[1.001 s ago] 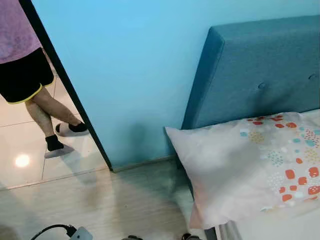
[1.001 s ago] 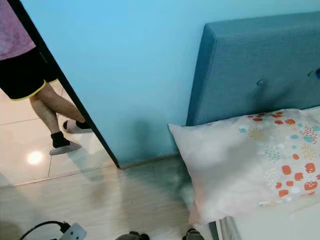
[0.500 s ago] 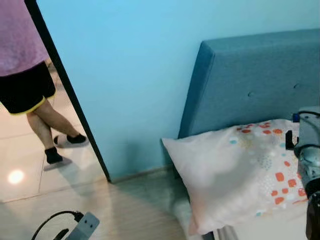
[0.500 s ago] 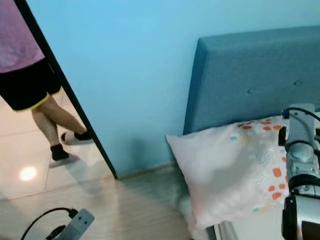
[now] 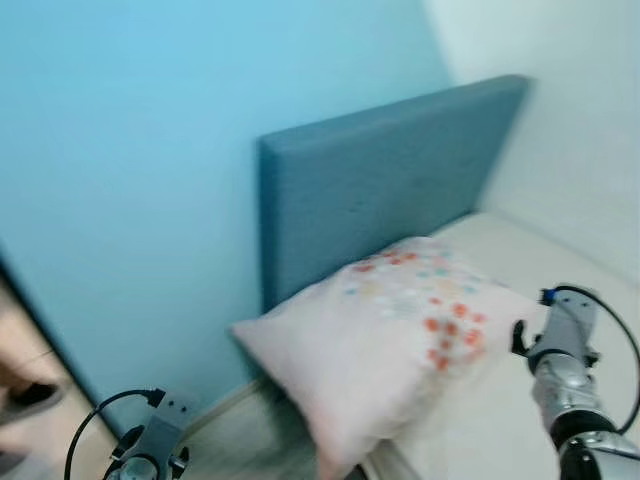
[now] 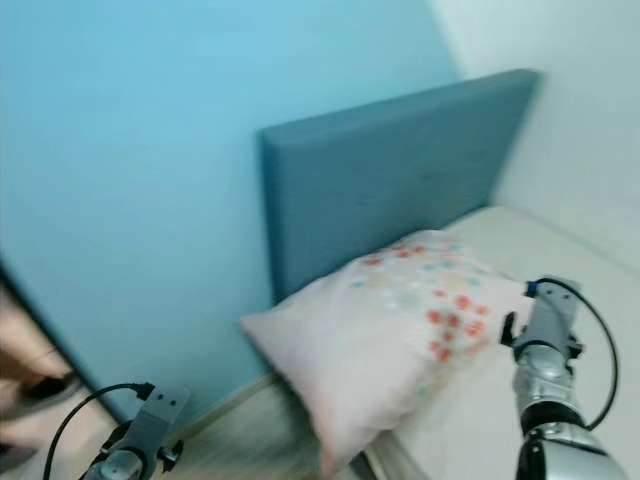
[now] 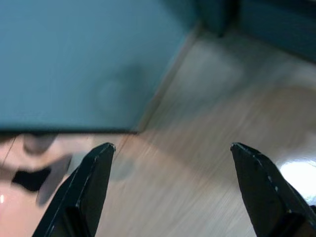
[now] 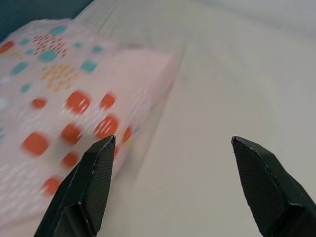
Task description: Clean up the room
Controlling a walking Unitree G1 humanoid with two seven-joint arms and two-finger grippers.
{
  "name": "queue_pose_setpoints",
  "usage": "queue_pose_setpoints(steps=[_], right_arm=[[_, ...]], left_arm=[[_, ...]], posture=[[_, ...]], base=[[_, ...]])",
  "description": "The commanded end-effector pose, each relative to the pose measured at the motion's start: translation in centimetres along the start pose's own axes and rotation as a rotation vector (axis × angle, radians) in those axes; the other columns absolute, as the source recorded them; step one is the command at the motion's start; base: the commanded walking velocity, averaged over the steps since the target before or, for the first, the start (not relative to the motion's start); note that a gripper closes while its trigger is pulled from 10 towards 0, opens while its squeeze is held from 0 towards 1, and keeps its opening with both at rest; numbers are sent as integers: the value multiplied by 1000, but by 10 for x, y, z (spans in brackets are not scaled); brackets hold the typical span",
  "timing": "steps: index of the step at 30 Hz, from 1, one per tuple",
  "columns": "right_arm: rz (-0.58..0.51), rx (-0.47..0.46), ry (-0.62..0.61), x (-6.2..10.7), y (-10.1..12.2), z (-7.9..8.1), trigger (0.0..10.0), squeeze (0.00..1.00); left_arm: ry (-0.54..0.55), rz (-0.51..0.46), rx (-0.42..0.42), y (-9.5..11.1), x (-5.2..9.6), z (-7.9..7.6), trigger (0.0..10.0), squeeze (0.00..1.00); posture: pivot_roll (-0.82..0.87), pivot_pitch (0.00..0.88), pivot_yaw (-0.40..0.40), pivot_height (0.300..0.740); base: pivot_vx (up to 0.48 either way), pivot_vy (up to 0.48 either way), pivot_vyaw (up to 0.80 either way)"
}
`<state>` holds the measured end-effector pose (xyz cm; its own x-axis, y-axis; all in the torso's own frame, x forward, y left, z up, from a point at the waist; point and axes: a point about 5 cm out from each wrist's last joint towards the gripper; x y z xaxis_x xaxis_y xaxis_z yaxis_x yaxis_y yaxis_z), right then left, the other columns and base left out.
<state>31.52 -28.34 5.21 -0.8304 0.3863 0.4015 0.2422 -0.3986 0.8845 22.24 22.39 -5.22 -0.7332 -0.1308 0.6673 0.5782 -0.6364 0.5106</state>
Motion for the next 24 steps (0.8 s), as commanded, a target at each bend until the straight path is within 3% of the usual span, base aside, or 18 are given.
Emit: queue_pose_setpoints(steps=[1,3,7,16,17,18,20,24], right_arm=[[64,-58,46,2,-13,8,10000,0],[64,-58,46,2,-13,8,10000,0],[169,-131,154,9,-40,21,10000,0],[204,-125,262,14,-49,34,10000,0],[233,-63,362,18,-54,45,10000,0],[233,-63,362,18,-54,45,10000,0],[267,38,426,22,-61,52,10000,0],[286,106,452,25,-66,54,10000,0]], left_arm=[[-42,61,-7,-14,4,-11,10000,0],[-42,61,-7,-14,4,-11,10000,0],[-72,120,-29,-31,10,-20,10000,0],[-79,169,-47,-43,14,-21,10000,0],[-74,175,-17,-42,13,-20,10000,0],[-74,175,-17,-42,13,-20,10000,0],[-86,160,34,-38,12,-20,10000,0],[-106,138,68,-34,11,-22,10000,0]], posture=[[-6,0,-24,740],[-6,0,-24,740],[-12,0,-15,740],[-14,0,-8,740],[-14,0,-8,740],[-14,0,-8,740],[-14,0,-7,740],[-13,0,-7,740]], base=[[0,0,-656],[0,0,-656],[0,0,-650],[0,0,-502],[0,0,0],[0,0,0],[0,0,0],[0,0,0]])
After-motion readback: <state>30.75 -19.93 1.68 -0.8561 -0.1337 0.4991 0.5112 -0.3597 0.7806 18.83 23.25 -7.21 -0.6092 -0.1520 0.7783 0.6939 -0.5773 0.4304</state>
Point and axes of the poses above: a point about 5 cm out from each wrist's last joint towards the gripper, its own x axis pointing back from the gripper into the wrist, its own y axis along the axis of the wrist's last joint, z = x × y, and after that the axes turned 15 degrees about -x, right-handed
